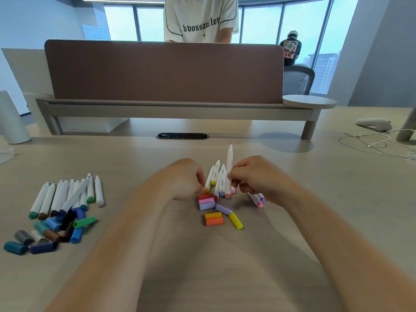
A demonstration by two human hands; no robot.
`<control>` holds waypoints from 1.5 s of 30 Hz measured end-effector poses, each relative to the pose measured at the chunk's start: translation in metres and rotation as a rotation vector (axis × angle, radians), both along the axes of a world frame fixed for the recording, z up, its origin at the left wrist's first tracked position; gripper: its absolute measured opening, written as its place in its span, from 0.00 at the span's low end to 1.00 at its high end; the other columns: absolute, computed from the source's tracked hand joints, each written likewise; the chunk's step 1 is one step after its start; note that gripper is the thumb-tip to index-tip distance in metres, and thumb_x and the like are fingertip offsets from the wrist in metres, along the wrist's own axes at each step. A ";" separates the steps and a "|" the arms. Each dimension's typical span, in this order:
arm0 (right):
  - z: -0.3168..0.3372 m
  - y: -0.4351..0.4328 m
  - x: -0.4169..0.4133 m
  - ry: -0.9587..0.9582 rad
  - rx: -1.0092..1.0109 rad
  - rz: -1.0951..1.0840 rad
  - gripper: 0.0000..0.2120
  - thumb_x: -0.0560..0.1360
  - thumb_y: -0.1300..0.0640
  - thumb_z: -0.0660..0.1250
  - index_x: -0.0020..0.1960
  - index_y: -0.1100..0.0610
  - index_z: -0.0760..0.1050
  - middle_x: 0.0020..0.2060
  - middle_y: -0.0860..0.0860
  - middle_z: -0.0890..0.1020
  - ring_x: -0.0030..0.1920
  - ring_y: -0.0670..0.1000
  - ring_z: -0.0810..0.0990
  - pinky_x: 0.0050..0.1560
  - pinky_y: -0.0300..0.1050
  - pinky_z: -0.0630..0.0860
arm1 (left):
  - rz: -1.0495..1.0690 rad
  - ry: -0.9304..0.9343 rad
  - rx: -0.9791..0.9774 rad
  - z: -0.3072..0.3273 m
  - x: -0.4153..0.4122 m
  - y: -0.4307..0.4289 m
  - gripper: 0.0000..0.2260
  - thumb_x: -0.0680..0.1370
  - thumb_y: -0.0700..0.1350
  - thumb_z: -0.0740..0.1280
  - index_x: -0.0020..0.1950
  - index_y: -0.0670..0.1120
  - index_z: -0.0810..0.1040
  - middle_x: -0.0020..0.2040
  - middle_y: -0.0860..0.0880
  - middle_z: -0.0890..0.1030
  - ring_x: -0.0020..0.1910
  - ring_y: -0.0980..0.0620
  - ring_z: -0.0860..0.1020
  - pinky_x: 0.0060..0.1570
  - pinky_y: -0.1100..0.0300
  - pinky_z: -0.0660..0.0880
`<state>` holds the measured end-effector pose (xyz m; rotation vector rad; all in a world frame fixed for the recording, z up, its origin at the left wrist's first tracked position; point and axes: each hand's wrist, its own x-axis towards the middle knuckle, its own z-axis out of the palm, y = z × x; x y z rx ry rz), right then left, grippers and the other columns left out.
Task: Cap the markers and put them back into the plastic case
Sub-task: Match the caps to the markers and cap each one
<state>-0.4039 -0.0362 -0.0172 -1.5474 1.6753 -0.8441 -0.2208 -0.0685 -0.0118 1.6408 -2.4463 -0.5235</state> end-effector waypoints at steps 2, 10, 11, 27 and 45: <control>0.000 0.000 0.000 -0.009 -0.003 0.008 0.10 0.77 0.59 0.65 0.43 0.63 0.82 0.33 0.53 0.80 0.26 0.45 0.71 0.27 0.34 0.68 | -0.006 -0.020 0.008 -0.001 -0.001 0.000 0.03 0.76 0.43 0.70 0.48 0.50 0.83 0.44 0.52 0.80 0.41 0.55 0.75 0.34 0.64 0.68; -0.003 -0.001 0.000 -0.001 -0.020 0.018 0.10 0.77 0.60 0.65 0.43 0.63 0.82 0.32 0.53 0.80 0.25 0.45 0.70 0.26 0.35 0.68 | -0.035 -0.047 0.045 -0.003 -0.005 0.001 0.05 0.76 0.45 0.71 0.51 0.48 0.83 0.42 0.53 0.77 0.40 0.56 0.74 0.33 0.66 0.67; -0.003 -0.001 0.000 0.004 -0.021 0.018 0.10 0.77 0.59 0.65 0.42 0.62 0.82 0.32 0.52 0.80 0.25 0.45 0.71 0.26 0.34 0.68 | -0.036 -0.060 0.057 -0.003 -0.005 0.001 0.06 0.76 0.46 0.72 0.51 0.48 0.84 0.43 0.52 0.78 0.40 0.56 0.74 0.33 0.66 0.68; -0.003 -0.002 0.000 0.019 -0.022 0.030 0.09 0.79 0.57 0.65 0.46 0.61 0.81 0.36 0.52 0.81 0.30 0.46 0.74 0.28 0.33 0.69 | -0.023 -0.155 0.087 -0.003 -0.004 0.002 0.09 0.78 0.46 0.69 0.54 0.43 0.84 0.51 0.45 0.83 0.46 0.50 0.77 0.42 0.61 0.71; -0.002 -0.001 0.000 -0.005 -0.034 0.026 0.09 0.79 0.58 0.65 0.44 0.61 0.81 0.32 0.52 0.80 0.26 0.45 0.71 0.24 0.31 0.67 | 0.051 -0.103 0.060 -0.012 -0.009 -0.002 0.09 0.77 0.47 0.71 0.54 0.45 0.84 0.50 0.46 0.83 0.49 0.49 0.79 0.49 0.58 0.76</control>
